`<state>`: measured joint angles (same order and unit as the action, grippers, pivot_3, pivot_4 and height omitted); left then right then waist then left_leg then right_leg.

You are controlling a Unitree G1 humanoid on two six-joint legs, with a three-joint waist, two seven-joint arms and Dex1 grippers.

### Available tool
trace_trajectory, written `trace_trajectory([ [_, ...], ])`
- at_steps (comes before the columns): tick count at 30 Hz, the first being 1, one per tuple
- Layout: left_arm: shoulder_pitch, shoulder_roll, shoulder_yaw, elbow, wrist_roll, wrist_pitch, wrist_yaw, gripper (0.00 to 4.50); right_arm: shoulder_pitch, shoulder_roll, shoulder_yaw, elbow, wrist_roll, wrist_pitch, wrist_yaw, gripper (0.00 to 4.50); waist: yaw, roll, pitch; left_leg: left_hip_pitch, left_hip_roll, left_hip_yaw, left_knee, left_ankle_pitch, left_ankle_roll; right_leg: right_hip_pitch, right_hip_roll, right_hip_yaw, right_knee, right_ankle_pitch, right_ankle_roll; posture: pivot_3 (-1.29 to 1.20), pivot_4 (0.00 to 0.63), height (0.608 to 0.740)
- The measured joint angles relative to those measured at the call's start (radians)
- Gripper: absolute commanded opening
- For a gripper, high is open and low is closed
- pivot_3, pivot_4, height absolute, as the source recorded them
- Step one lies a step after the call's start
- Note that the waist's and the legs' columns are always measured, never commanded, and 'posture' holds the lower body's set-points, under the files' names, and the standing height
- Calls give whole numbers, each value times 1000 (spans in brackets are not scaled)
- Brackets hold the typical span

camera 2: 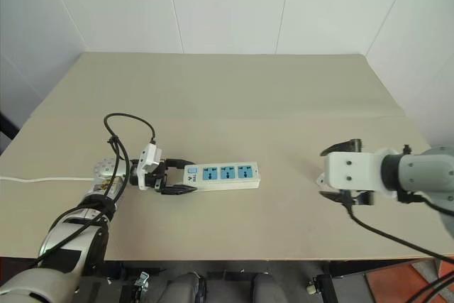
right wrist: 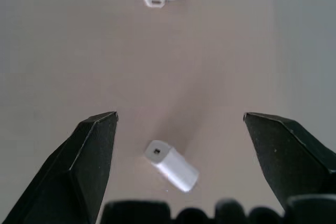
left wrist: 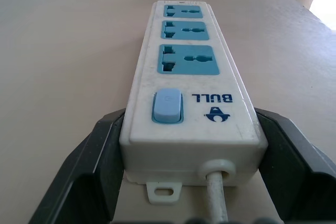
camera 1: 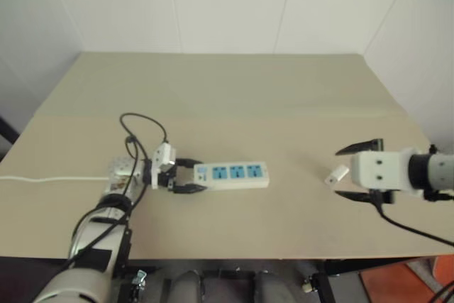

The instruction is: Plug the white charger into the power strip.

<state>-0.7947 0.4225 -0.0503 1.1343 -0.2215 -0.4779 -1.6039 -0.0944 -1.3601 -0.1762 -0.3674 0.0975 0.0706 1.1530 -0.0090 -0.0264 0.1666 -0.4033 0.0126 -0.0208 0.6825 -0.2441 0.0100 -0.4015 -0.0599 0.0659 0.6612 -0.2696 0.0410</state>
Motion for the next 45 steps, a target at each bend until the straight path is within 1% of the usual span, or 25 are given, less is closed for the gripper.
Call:
trace_trajectory([
  [2,0,-2,-19,-3,-16,-3,-2,3257,-82,-42,56,130,-33,-185,83,4500,-5,0,0,1,0,1,0,0,0,0,0,1,0,0,0,0,150,740],
  [4,-1,-5,-30,-3,-21,-5,-3,3257,-215,-35,155,245,-77,-354,151,4500,-8,0,0,1,0,1,0,0,0,0,0,1,0,0,0,0,150,740],
  [5,-3,-8,-32,-4,-24,-5,-3,3257,-279,-20,203,296,-98,-420,182,4500,-9,0,0,1,0,2,0,0,0,0,0,1,1,0,0,0,150,740],
  [7,-3,-13,-35,-5,-29,-8,-5,3257,-451,49,322,416,-153,-566,272,4500,-13,0,0,2,0,2,0,0,0,0,0,2,0,0,0,0,150,740],
  [11,2,-21,-39,-15,-35,-18,-5,3257,-643,146,470,569,-212,-724,380,4500,-12,1,0,2,0,2,-1,0,0,-1,0,2,2,0,0,0,150,740],
  [16,15,-21,-39,-35,-41,-21,-4,3257,-801,246,594,738,-276,-848,399,4500,-9,1,0,2,0,3,-1,0,0,-2,0,2,2,0,0,0,150,740],
  [21,30,-22,-37,-60,-47,-21,-4,3257,-843,271,714,825,-297,-906,402,4500,-7,1,0,2,0,3,-1,0,0,-2,-1,2,2,0,0,0,150,740],
  [24,38,-19,-25,-63,-48,-21,-4,3257,-864,294,751,872,-308,-918,404,4500,-9,2,0,3,1,2,-1,0,0,-2,-1,2,2,0,0,0,150,740],
  [34,64,-22,-11,-99,-47,-22,-3,3257,-934,396,785,1039,-363,-965,404,4500,-11,3,-1,4,1,2,-2,0,0,-2,-1,2,2,0,0,0,150,740],
  [45,99,-22,19,-140,-47,-21,-2,3257,-953,456,792,1167,-447,-1007,385,4500,-13,3,-1,5,1,2,-2,0,0,-2,-1,2,3,0,-1,0,150,740],
])
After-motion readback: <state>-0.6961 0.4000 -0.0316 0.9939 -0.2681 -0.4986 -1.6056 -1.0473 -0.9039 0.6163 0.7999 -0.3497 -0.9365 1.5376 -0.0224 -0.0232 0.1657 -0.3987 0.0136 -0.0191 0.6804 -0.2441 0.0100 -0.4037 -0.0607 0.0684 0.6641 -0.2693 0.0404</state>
